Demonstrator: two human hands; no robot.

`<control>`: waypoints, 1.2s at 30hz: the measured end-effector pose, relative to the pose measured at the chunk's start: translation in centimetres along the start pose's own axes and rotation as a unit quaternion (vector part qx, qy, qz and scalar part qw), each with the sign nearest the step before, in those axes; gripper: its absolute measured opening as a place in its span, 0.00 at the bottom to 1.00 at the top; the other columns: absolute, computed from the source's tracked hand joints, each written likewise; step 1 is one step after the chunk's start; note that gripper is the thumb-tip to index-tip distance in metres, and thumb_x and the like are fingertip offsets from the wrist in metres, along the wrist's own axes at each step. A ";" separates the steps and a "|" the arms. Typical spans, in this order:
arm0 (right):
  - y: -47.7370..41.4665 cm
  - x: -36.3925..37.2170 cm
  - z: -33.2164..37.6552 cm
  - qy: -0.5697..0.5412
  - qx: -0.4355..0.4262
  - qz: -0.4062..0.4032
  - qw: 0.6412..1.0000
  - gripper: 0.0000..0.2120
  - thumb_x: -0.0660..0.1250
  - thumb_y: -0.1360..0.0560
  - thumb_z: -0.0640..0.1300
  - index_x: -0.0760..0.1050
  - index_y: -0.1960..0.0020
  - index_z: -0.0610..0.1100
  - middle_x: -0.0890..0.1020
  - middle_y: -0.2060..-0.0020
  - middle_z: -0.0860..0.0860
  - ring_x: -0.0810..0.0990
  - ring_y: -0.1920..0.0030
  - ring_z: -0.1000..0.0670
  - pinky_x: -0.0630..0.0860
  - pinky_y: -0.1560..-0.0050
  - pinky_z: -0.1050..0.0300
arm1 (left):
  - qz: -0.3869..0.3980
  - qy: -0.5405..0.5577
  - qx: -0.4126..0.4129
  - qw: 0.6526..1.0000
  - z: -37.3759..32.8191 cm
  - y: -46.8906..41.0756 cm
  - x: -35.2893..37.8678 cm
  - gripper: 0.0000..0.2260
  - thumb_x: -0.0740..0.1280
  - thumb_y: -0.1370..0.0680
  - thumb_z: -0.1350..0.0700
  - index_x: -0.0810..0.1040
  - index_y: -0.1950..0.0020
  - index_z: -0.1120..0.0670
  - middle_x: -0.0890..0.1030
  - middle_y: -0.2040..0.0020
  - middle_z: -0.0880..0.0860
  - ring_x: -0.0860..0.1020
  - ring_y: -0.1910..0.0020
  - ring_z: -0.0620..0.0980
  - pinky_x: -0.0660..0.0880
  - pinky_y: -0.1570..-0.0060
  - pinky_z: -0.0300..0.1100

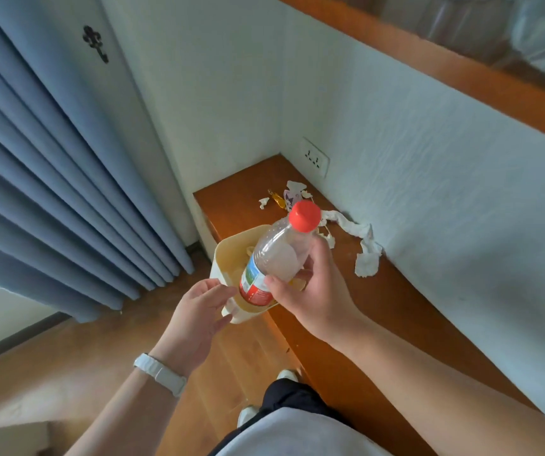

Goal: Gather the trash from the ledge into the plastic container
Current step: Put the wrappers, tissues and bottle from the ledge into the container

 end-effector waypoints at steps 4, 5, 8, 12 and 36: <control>0.2 1.7 -1.5 0.042 0.061 0.047 0.996 0.36 0.74 0.31 0.55 0.61 0.29 0.51 0.76 0.40 0.53 0.79 0.41 0.51 0.81 0.44 0.51 | 0.000 -0.002 0.018 1.000 -0.1 0.2 -0.3 0.16 0.68 0.22 0.60 0.74 0.37 0.66 0.85 0.44 0.65 0.83 0.49 0.56 0.77 0.39 0.55; 0.2 1.9 -1.9 0.051 0.083 0.062 0.993 0.36 0.74 0.31 0.56 0.61 0.29 0.53 0.77 0.41 0.55 0.79 0.41 0.53 0.81 0.43 0.52 | 0.001 -0.003 0.023 1.000 -0.3 0.3 -0.4 0.16 0.69 0.22 0.60 0.75 0.37 0.66 0.84 0.44 0.65 0.83 0.50 0.56 0.77 0.39 0.55; -0.2 2.0 -2.3 0.094 0.111 0.091 0.985 0.34 0.74 0.29 0.56 0.61 0.30 0.53 0.77 0.43 0.61 0.78 0.42 0.58 0.78 0.39 0.51 | 0.002 -0.006 0.040 0.999 -0.8 0.6 -0.6 0.13 0.71 0.24 0.59 0.77 0.43 0.62 0.85 0.48 0.63 0.84 0.51 0.56 0.77 0.43 0.52; -0.8 1.1 -1.5 0.129 0.102 0.072 0.984 0.31 0.74 0.28 0.55 0.60 0.32 0.56 0.72 0.44 0.61 0.77 0.41 0.55 0.79 0.40 0.53 | -0.011 -0.002 0.037 0.999 -0.8 0.1 -1.3 0.10 0.70 0.23 0.59 0.77 0.43 0.60 0.84 0.44 0.64 0.83 0.43 0.61 0.77 0.37 0.57; -1.4 -3.8 -5.4 0.114 0.167 0.098 0.974 0.22 0.74 0.27 0.56 0.72 0.37 0.55 0.74 0.45 0.62 0.78 0.45 0.56 0.78 0.44 0.60 | -0.020 -0.091 0.006 0.996 -0.9 -3.5 0.7 0.15 0.73 0.25 0.59 0.79 0.41 0.59 0.84 0.44 0.62 0.83 0.45 0.58 0.79 0.49 0.47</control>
Point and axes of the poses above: each hand's wrist, its own y-axis away from the middle knuckle, its own x-axis out of the palm, z = x × y, the point moved 6 cm from there along -y, towards the middle knuckle
